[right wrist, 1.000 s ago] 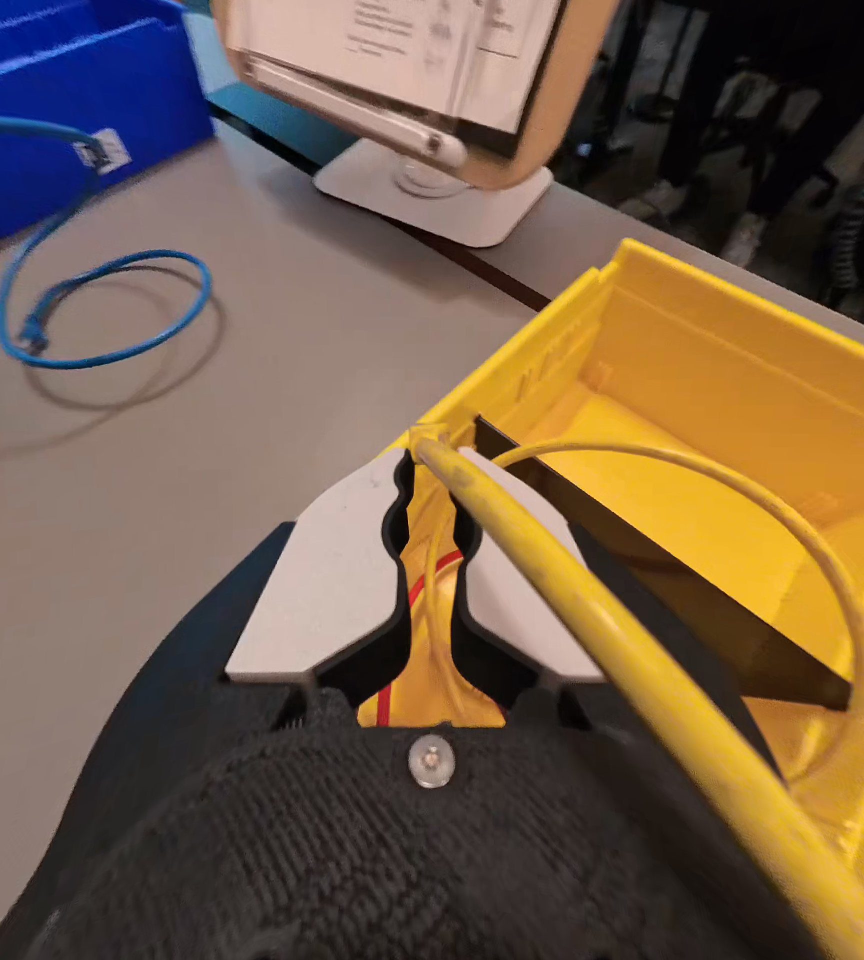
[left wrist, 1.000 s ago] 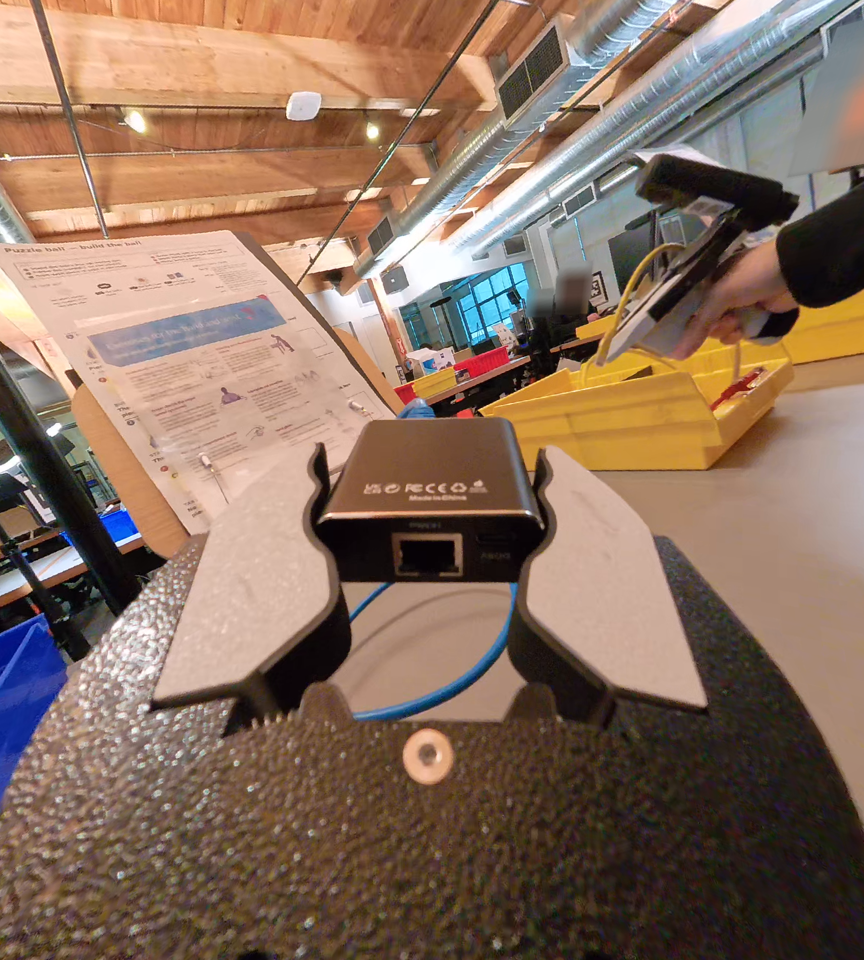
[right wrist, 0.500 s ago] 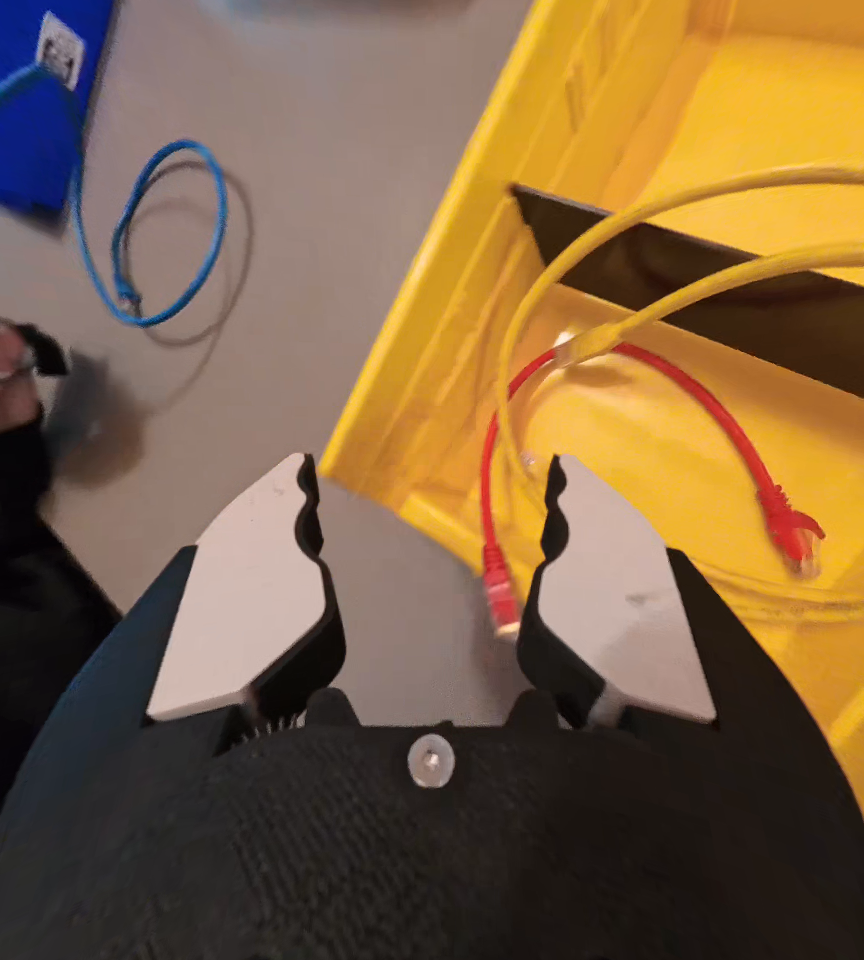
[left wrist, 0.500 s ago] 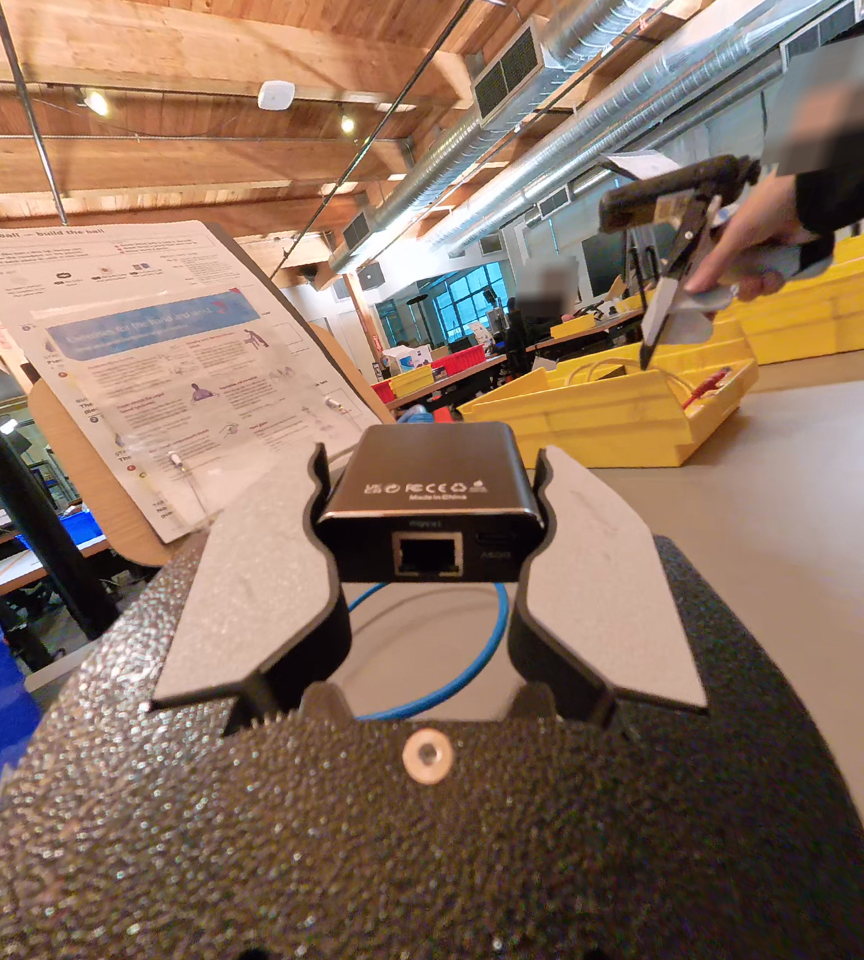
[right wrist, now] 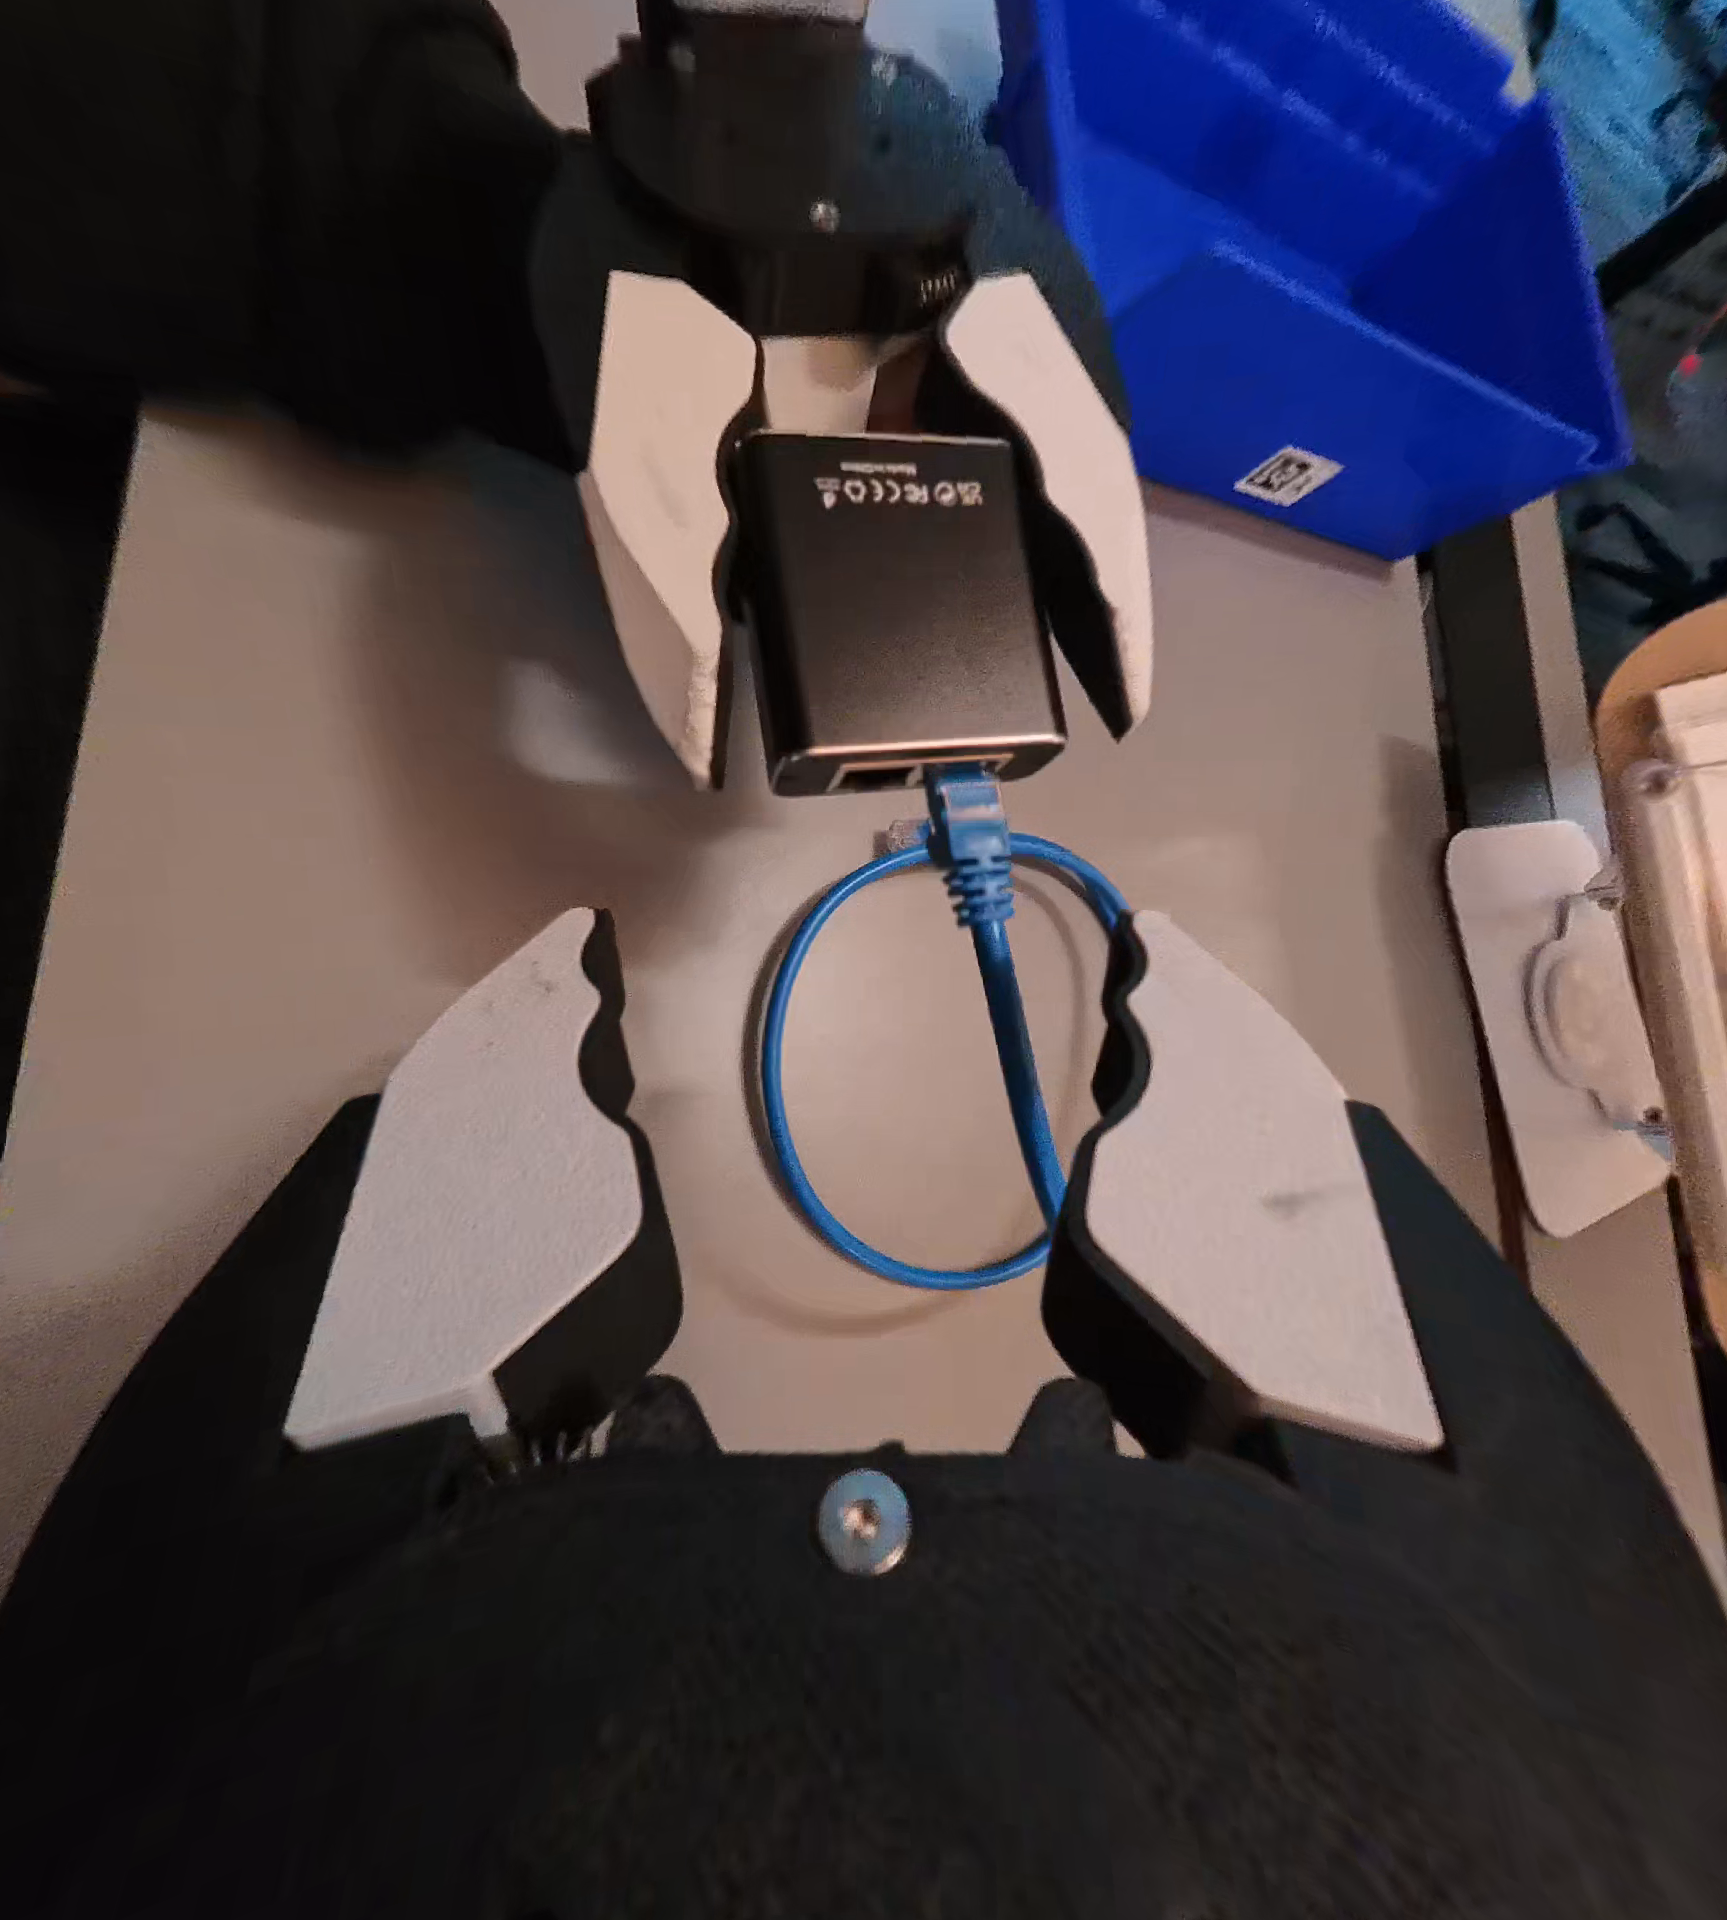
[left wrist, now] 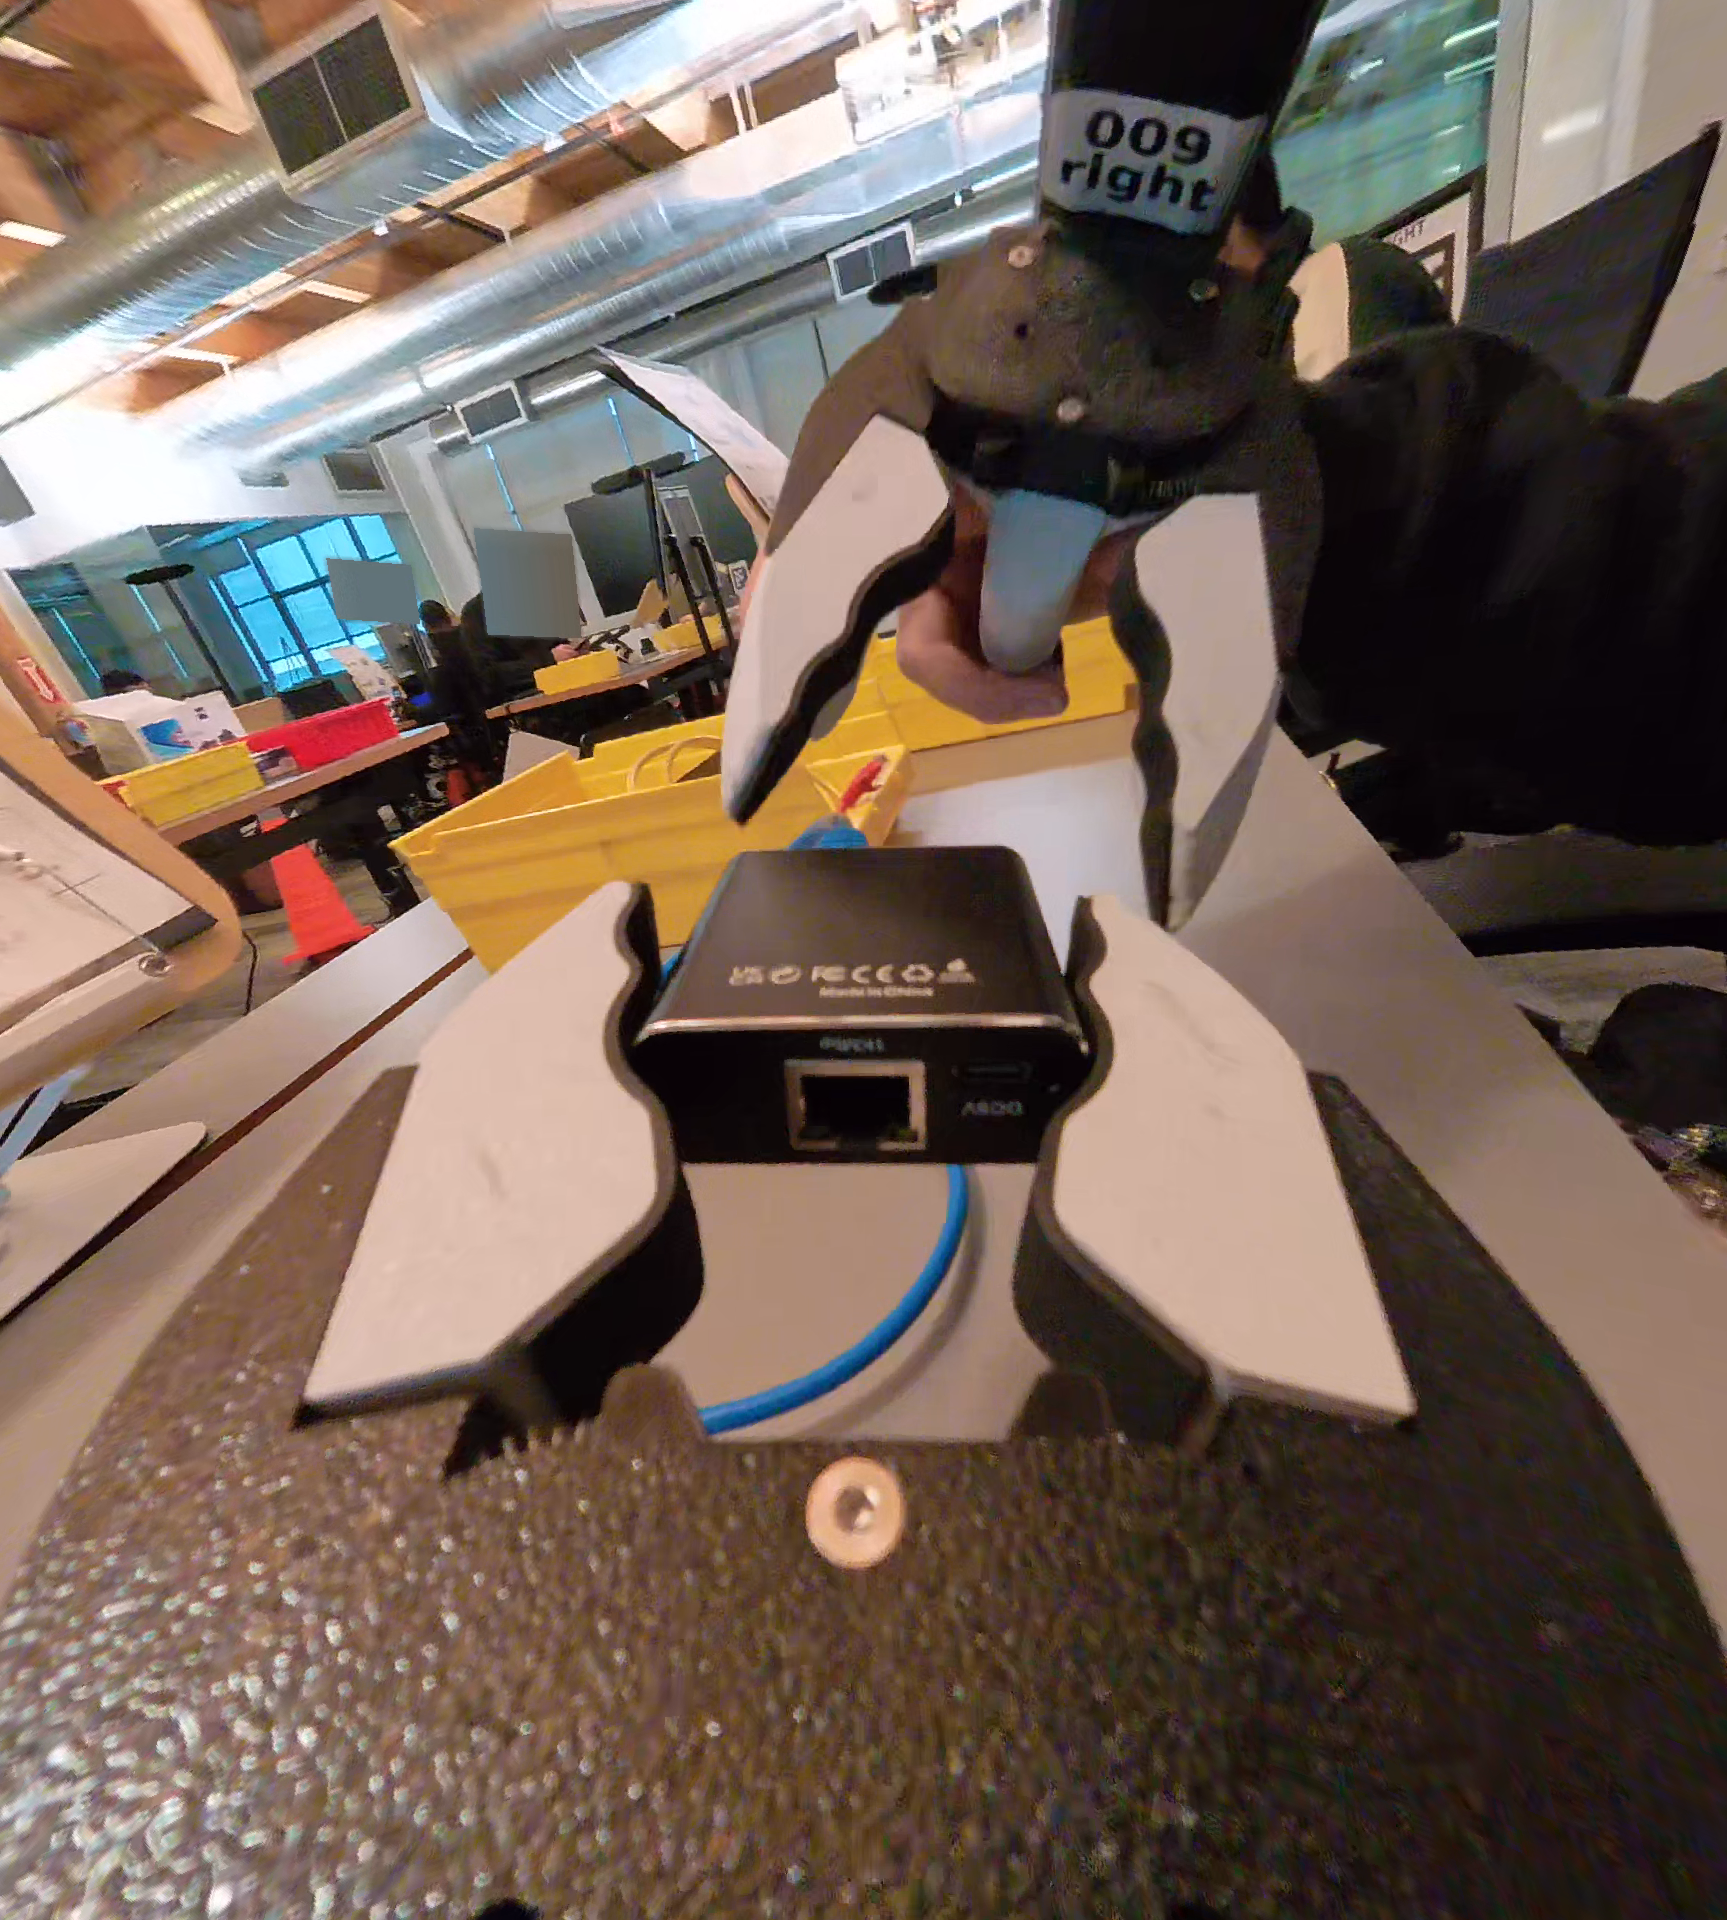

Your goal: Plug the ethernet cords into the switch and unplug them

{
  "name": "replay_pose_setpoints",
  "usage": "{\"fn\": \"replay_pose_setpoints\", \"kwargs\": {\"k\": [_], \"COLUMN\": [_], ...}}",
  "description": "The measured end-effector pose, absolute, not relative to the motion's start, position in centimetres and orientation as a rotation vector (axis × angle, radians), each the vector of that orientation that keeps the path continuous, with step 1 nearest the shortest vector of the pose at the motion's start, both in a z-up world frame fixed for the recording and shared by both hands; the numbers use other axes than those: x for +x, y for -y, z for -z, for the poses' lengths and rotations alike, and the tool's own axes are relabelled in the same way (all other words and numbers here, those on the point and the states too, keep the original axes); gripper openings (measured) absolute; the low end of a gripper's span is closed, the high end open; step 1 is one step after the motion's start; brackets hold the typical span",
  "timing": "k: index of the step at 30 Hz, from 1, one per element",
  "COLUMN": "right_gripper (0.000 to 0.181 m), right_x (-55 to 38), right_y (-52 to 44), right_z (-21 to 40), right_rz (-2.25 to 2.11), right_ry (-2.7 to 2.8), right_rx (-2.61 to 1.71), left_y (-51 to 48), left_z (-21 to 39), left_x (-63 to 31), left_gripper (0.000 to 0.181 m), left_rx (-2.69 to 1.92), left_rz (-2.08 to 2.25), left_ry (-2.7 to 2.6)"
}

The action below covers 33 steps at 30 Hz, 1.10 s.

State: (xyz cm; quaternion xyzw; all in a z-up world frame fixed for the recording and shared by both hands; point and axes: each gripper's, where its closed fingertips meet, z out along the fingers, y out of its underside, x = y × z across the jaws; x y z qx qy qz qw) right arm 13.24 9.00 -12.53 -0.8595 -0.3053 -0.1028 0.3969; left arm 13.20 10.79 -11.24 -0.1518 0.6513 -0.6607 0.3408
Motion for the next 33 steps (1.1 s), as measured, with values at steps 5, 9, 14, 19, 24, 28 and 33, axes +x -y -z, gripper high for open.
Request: {"fn": "replay_pose_setpoints", "kwargs": {"k": [5, 9, 14, 19, 24, 28, 33], "right_gripper": [0.077, 0.073, 0.058, 0.046, 0.021, 0.02, 0.02], "right_x": [13.1, 12.7, 14.3, 13.3, 14.2, 14.4, 14.9], "right_y": [-9.9, -9.2, -9.4, -11.3, -11.5, -11.7, -11.7], "right_z": [10.9, 11.2, 10.7, 10.6, 10.4, 10.6, 10.7], "right_rz": [0.189, -0.312, -0.806, -0.987, -0.999, -1.014, -0.969], "right_ry": [0.258, -0.295, -0.638, -0.674, -0.766, -0.806, -0.858], "right_rx": [-1.991, -1.675, -1.243, -1.153, -1.015, -0.976, -0.937], "left_y": [-11.4, -11.8, -11.3, -10.5, -10.4, -10.6, -10.7], "left_z": [10.7, 10.6, 10.3, 10.5, 10.8, 10.9, 11.0], "left_x": [13.4, 13.8, 13.6, 13.6, 13.9, 14.1, 14.6], "left_gripper": [0.075, 0.075, 0.075, 0.075, 0.075, 0.075, 0.075], "left_rx": [-0.397, -0.399, -0.361, -0.341, -0.351, -0.357, -0.37], "left_rz": [1.678, 1.625, 1.61, 1.595, 1.549, 1.526, 1.44], "left_ry": [-1.635, -1.578, -1.561, -1.572, -1.572, -1.571, -1.552]}}
